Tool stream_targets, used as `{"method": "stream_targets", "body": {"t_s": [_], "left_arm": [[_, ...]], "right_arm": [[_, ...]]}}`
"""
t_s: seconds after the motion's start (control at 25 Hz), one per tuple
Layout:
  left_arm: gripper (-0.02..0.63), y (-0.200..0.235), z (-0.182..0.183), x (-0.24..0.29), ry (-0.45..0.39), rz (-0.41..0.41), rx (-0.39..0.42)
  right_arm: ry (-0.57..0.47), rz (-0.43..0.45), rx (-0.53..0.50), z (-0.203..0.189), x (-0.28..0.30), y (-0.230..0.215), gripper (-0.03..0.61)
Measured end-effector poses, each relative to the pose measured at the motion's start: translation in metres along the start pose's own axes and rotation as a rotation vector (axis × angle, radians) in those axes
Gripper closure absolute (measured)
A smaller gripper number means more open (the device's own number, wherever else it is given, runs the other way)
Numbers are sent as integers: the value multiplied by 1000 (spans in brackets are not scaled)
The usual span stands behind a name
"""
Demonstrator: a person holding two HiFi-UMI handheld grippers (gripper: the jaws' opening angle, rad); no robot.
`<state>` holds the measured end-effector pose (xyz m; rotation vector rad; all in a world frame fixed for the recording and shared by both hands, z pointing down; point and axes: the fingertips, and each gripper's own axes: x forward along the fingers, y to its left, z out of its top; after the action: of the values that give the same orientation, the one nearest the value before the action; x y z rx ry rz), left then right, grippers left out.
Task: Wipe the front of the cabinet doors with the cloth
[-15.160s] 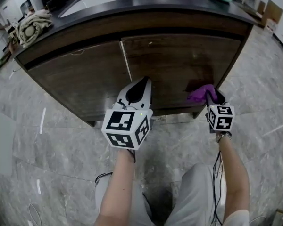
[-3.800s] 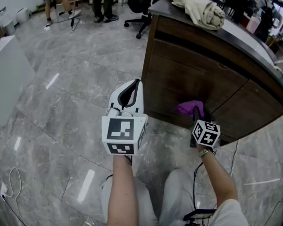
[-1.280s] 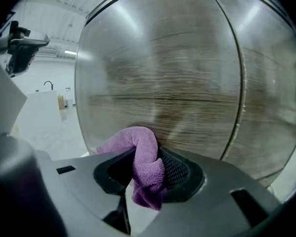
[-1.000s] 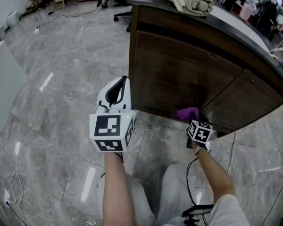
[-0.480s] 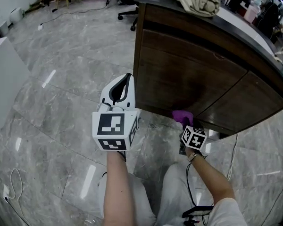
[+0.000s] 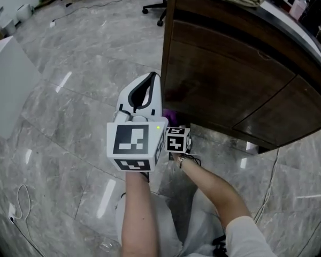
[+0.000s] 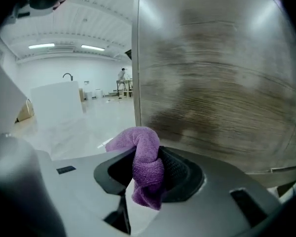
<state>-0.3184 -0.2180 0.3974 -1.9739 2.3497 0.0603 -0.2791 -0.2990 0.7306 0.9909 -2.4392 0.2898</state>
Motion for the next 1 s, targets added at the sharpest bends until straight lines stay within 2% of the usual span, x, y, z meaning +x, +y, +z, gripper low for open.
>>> {"method": "stream_targets", "body": {"t_s": [0.2, 0.28, 0.44, 0.6, 0.8, 1.0], "left_arm": [[607, -1, -4, 2, 12, -6, 10], [607, -3, -5, 3, 15, -10, 9], [607, -5, -5, 4, 13, -15, 19], [607, -3, -10, 8, 16, -14, -5], [607, -7, -10, 12, 19, -27, 8], [607, -8, -11, 12, 22, -28, 1]], "right_arm": [[47, 5, 36, 8, 22, 26, 439], [56, -19, 55, 7, 28, 20, 440], [41, -94, 76, 0, 34, -23, 439], [42, -109, 89, -16, 19, -66, 439], [54, -144, 23, -39, -6, -127, 439], [84, -189, 18, -53, -30, -172, 439]]}}
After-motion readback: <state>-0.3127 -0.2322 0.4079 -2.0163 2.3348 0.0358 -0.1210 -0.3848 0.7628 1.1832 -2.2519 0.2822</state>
